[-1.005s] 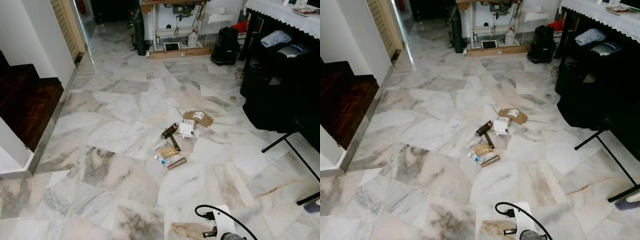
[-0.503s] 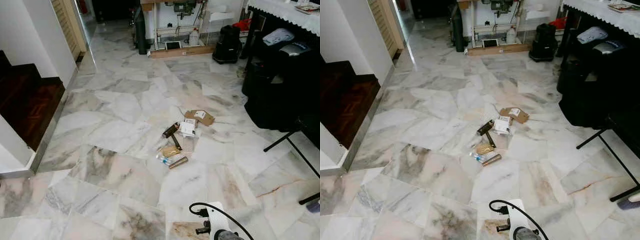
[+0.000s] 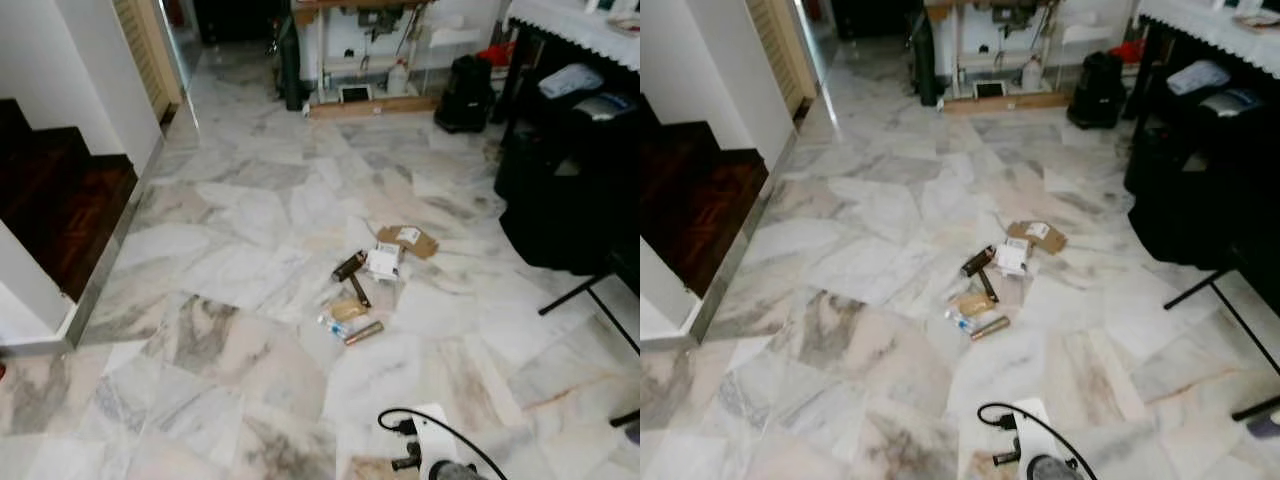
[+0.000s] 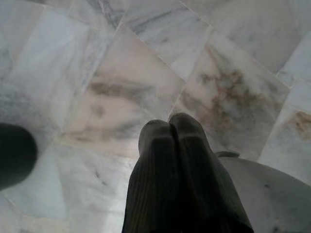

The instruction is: Sweep floor

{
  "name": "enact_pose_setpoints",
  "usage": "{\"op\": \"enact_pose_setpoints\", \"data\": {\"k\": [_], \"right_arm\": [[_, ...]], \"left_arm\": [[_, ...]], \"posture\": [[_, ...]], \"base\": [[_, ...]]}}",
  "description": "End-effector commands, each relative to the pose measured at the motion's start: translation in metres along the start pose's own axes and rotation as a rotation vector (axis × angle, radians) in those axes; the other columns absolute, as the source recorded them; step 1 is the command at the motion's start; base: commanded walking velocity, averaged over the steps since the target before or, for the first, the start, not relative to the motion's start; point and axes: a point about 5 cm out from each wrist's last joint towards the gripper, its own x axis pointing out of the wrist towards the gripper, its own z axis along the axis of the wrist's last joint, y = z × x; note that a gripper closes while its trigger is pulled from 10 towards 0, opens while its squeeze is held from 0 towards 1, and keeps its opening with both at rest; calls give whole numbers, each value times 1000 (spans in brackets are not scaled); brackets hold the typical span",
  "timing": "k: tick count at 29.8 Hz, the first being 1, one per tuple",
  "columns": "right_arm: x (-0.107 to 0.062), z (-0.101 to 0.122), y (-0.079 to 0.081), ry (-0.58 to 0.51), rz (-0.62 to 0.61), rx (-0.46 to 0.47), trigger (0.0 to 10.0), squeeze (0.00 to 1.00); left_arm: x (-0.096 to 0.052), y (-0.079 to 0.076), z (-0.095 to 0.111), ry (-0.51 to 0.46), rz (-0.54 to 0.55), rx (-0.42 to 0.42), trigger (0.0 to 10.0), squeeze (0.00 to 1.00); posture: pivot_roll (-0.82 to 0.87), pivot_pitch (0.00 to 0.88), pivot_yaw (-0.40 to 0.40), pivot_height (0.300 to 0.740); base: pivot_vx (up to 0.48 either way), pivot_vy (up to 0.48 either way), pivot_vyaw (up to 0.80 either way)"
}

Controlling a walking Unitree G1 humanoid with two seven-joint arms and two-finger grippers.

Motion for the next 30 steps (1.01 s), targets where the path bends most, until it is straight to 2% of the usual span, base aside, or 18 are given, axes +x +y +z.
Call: {"op": "enact_pose_setpoints", "data": {"k": [1,22,30], "right_arm": [[-2,-5,-7,12,-18,-11,10000,0],[-1,-3,-8,6,-21,-28,10000,0],[-1,-2,-8,4,-20,-32,10000,0]], "left_arm": [[1,-3,2,-4,-5,-7,10000,0],[2,-3,3,-2,-2,-18,10000,0],[2,-2,4,-9,6,-24,10000,0]], "posture": [[-67,15,49,740],[-70,24,47,740],[-71,26,47,740]], "base": [[262,0,0],[264,0,0],[0,0,0]]}}
